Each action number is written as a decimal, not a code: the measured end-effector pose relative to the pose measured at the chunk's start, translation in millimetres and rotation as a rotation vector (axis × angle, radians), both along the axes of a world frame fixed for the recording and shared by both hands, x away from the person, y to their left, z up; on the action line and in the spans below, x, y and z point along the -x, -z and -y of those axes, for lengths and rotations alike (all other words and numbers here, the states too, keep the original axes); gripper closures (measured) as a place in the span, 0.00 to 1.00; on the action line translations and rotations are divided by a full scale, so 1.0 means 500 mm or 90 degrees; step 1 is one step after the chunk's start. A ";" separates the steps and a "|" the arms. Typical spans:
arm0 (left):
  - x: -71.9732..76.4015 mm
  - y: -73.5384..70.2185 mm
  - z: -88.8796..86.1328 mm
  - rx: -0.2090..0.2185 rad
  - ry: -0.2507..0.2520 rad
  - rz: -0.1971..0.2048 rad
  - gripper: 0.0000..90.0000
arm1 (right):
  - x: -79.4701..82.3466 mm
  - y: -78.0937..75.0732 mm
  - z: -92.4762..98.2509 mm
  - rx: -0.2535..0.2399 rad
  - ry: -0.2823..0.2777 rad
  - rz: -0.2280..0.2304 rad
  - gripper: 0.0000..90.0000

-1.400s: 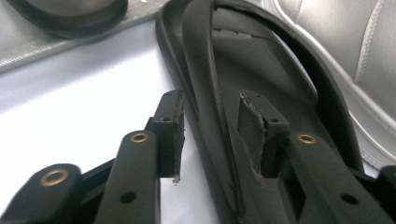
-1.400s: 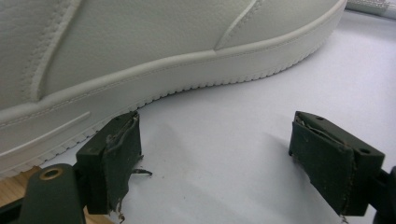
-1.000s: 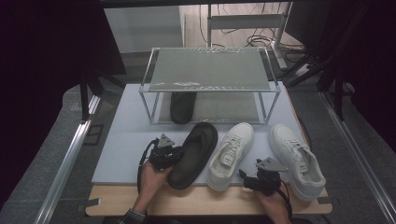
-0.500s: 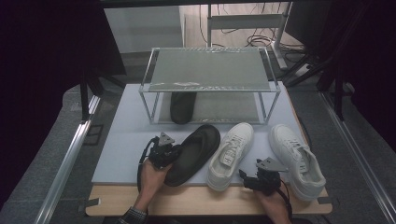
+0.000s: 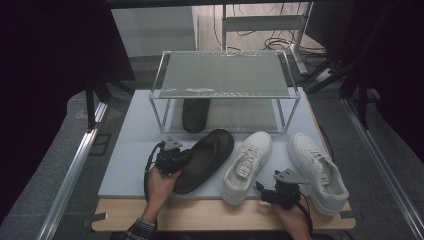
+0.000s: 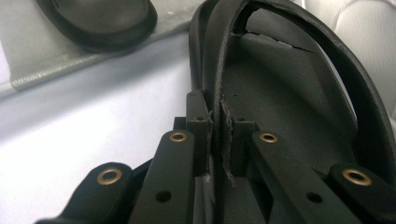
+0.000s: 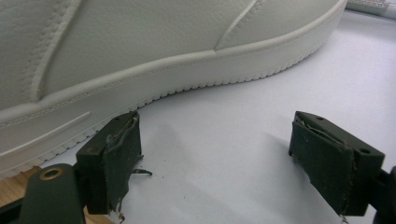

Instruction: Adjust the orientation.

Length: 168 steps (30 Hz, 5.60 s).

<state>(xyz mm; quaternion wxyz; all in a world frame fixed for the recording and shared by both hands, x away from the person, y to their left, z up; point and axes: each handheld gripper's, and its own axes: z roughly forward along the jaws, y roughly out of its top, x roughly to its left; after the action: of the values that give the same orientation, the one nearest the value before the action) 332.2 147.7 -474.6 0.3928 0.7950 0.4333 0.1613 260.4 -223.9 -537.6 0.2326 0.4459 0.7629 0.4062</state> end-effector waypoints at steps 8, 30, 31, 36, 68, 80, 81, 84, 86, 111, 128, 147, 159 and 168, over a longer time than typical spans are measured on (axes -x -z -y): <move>-0.033 -0.014 0.017 0.009 -0.013 0.013 0.93 | 0.000 0.000 0.000 0.000 0.000 0.000 0.19; -0.137 0.014 0.104 -0.007 -0.080 0.034 0.92 | -0.001 0.000 0.001 -0.002 -0.002 0.001 0.19; -0.140 0.016 0.107 -0.008 -0.085 0.035 0.92 | -0.001 0.000 0.001 -0.002 -0.002 0.001 0.19; -0.153 0.028 0.115 -0.009 -0.113 0.037 0.92 | -0.001 0.000 0.000 -0.003 -0.002 0.001 0.18; -0.055 0.008 0.053 0.018 -0.019 0.049 0.98 | -0.001 0.000 0.001 -0.001 -0.004 -0.001 0.18; 0.013 0.040 0.021 0.031 0.040 -0.009 1.00 | -0.001 0.000 0.001 0.000 -0.004 -0.001 0.18; 0.017 0.045 0.018 0.030 0.040 -0.013 1.00 | 0.000 0.000 0.001 0.000 -0.004 -0.001 0.18; 0.026 0.060 0.010 0.030 0.038 -0.022 1.00 | 0.000 0.000 0.000 0.000 -0.003 -0.001 0.18; 0.031 0.069 0.006 0.030 0.036 -0.027 1.00 | 0.000 0.000 0.000 0.000 -0.003 -0.001 0.18; 0.019 0.081 0.073 0.015 0.055 -0.018 1.00 | -0.001 0.000 0.001 0.000 -0.004 -0.001 0.18; 0.025 0.073 0.125 0.012 0.091 -0.014 1.00 | -0.001 0.000 0.001 0.000 -0.004 -0.001 0.18; 0.005 0.074 0.155 0.002 0.098 -0.014 1.00 | -0.001 0.000 0.001 0.000 -0.004 -0.001 0.18; 0.004 0.079 0.159 -0.008 0.101 -0.021 1.00 | -0.001 0.000 0.001 0.000 -0.004 -0.001 0.18; -0.015 0.072 0.161 0.005 0.087 -0.012 1.00 | -0.001 0.000 0.001 0.000 -0.004 -0.001 0.18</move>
<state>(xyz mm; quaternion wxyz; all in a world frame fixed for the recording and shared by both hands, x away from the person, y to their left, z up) 339.6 67.0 -510.6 0.4017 0.8228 0.3821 0.1251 260.7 -224.2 -537.6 0.2307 0.4439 0.7644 0.4067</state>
